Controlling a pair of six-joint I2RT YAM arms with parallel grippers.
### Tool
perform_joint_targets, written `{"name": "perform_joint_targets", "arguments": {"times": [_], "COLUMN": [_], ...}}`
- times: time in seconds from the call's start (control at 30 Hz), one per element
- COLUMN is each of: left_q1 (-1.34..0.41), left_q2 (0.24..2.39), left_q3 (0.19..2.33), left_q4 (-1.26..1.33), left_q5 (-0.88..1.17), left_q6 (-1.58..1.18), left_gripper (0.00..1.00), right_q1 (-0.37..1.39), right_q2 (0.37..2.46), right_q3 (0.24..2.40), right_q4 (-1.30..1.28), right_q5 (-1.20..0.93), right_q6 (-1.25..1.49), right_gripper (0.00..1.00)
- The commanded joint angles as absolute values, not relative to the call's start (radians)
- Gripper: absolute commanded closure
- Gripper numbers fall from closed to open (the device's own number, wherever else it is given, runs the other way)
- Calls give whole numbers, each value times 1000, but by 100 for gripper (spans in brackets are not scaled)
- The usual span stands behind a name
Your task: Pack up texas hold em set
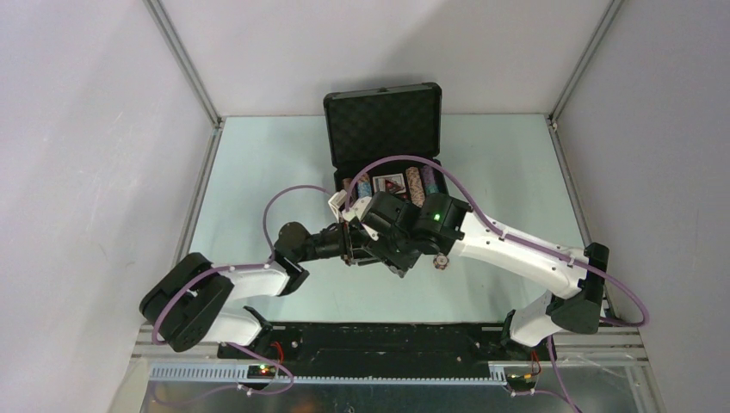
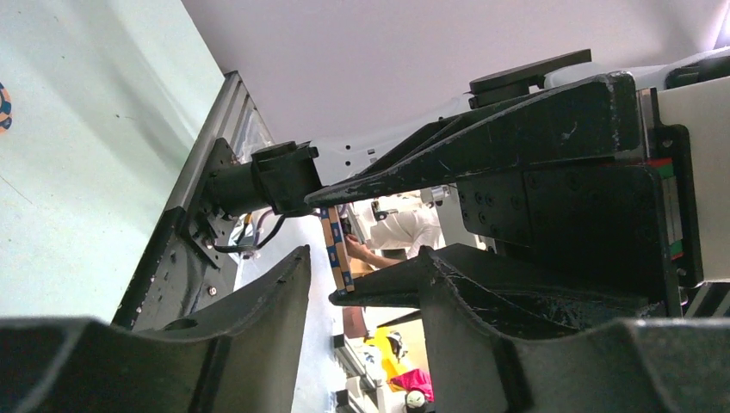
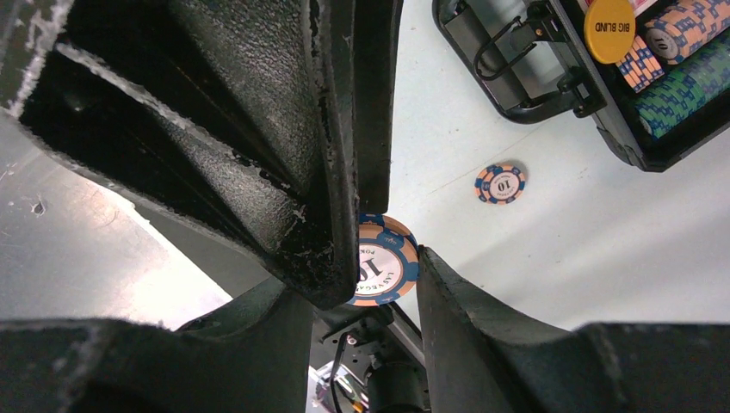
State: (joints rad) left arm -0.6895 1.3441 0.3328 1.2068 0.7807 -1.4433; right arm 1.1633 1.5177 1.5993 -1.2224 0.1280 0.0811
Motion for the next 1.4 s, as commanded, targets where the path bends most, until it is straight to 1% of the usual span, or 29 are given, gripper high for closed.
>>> {"name": "perform_joint_targets", "arguments": {"times": [0.0, 0.07, 0.53, 0.77, 1.03, 1.37], "left_q1": [-717, -720, -730, -730, -730, -732], "left_q2": [1352, 1356, 1377, 1391, 1402, 1401], "left_q3": [333, 337, 342, 345, 346, 344], "left_q4": [1264, 1265, 1277, 1290, 1300, 1307], "left_q5": [816, 817, 813, 813, 815, 810], "left_q6": [-1447, -1449, -1456, -1462, -1467, -1474], "left_gripper": [49, 51, 56, 64, 68, 79], "right_q1": [1162, 1162, 1163, 1163, 1162, 1162], "right_q2": [1476, 1476, 1482, 1481, 1481, 1482], "right_q3": [1632, 1635, 1668, 1677, 1672, 1666], "right_q4": [-1172, -1169, -1160, -1157, -1155, -1153], "right_q5": [182, 187, 190, 183, 185, 177], "right_q6": [52, 45, 31, 29, 33, 33], "right_gripper": [100, 100, 100, 100, 100, 100]}}
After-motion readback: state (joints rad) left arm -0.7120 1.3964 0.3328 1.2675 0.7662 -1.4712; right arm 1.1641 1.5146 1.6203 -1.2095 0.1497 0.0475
